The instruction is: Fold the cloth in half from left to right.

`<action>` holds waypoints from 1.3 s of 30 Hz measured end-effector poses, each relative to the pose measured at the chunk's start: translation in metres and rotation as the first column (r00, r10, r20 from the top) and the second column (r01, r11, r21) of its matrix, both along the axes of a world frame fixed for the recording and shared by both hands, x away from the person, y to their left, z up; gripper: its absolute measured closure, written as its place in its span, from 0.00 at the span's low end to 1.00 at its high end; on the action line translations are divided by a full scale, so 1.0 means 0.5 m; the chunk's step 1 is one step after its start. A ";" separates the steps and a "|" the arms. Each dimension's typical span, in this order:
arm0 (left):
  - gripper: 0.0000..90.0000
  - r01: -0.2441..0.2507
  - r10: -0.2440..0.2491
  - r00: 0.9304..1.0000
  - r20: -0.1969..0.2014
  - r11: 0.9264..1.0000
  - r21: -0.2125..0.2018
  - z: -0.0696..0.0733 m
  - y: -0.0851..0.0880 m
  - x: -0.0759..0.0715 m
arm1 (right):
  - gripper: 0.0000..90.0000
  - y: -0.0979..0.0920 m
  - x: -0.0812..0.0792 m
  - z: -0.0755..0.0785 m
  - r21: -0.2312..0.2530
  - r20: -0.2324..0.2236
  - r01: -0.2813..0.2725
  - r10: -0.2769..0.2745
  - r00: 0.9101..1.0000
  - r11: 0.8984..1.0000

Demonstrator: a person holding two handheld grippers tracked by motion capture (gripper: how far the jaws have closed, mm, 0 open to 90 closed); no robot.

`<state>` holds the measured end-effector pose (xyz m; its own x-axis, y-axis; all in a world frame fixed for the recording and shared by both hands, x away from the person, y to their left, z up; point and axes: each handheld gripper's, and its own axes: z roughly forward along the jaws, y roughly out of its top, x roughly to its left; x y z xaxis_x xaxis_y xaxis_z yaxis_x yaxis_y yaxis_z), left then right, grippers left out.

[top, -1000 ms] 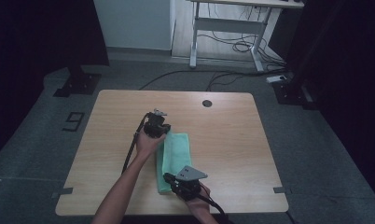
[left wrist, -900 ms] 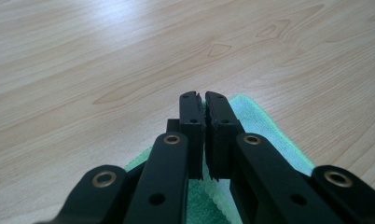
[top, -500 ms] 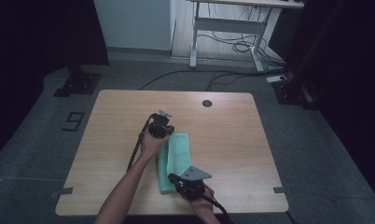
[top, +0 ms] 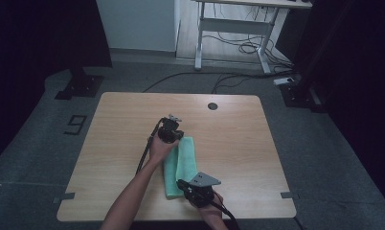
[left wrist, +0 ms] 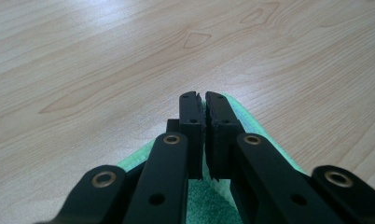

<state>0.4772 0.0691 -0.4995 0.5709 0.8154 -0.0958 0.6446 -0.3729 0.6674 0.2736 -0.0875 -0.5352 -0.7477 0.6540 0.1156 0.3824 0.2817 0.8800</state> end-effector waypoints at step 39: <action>0.92 0.030 -0.030 0.999 -0.016 0.999 -0.024 -0.030 -0.049 0.014 | 0.85 -0.068 0.005 -0.029 -0.069 -0.067 0.083 -0.087 0.994 0.994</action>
